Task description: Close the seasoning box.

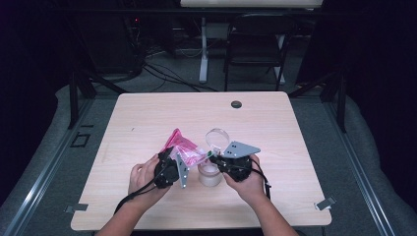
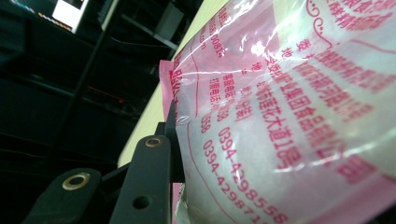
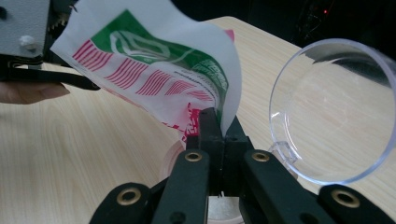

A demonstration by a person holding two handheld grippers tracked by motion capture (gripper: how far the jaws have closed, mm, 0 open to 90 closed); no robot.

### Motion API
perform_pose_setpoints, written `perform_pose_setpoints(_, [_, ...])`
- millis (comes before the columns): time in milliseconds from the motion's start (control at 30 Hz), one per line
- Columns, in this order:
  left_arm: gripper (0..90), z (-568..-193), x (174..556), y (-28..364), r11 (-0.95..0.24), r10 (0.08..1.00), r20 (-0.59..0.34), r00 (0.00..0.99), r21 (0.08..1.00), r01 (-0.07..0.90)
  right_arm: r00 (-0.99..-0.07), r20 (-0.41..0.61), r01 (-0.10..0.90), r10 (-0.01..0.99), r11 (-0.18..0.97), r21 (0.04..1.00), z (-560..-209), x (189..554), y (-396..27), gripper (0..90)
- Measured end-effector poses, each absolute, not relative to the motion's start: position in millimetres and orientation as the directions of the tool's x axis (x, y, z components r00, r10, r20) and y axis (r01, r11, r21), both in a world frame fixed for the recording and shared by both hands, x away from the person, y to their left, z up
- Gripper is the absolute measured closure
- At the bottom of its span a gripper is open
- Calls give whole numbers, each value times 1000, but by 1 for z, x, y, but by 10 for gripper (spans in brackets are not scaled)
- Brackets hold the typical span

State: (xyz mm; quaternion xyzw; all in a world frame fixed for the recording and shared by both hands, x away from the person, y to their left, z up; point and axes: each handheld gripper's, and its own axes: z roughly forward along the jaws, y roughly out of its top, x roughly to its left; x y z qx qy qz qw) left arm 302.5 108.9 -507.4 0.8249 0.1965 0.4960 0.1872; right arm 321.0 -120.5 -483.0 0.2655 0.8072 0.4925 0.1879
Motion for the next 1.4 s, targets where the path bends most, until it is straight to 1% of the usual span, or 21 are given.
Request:
perform_pose_setpoints(167, [693, -511, 303, 112, -807, 573, 682, 454, 568, 165, -789, -36, 240, 613, 362, 901, -481, 320, -120, 900])
perform_pose_setpoints(333, [694, -512, 305, 114, -770, 617, 625, 478, 605, 203, -790, -27, 244, 613, 354, 903, -480, 320, -120, 900])
perform_pose_setpoints(633, [697, -517, 308, 117, -726, 661, 562, 497, 646, 234, -789, -30, 243, 614, 358, 902, -480, 320, -119, 900])
perform_pose_setpoints(1133, [698, -521, 310, 119, -683, 696, 500, 516, 683, 259, -790, -11, 252, 613, 342, 905, -479, 320, -120, 897])
perform_pose_setpoints(1200, [698, -522, 311, 120, -682, 696, 493, 523, 683, 264, -793, 4, 257, 610, 329, 909, -479, 320, -121, 883])
perform_pose_setpoints(1300, [699, -523, 312, 122, -666, 706, 469, 530, 694, 274, -800, 30, 262, 600, 304, 916, -476, 319, -123, 828])
perform_pose_setpoints(1333, [699, -523, 312, 122, -666, 706, 469, 530, 694, 274, -800, 30, 262, 600, 304, 916, -476, 319, -123, 828])
perform_pose_setpoints(1367, [700, -524, 313, 123, -651, 716, 450, 533, 705, 280, -801, 30, 256, 597, 298, 920, -475, 318, -123, 782])
perform_pose_setpoints(1400, [700, -525, 313, 124, -643, 721, 439, 536, 711, 283, -800, 27, 254, 599, 297, 920, -475, 317, -123, 756])
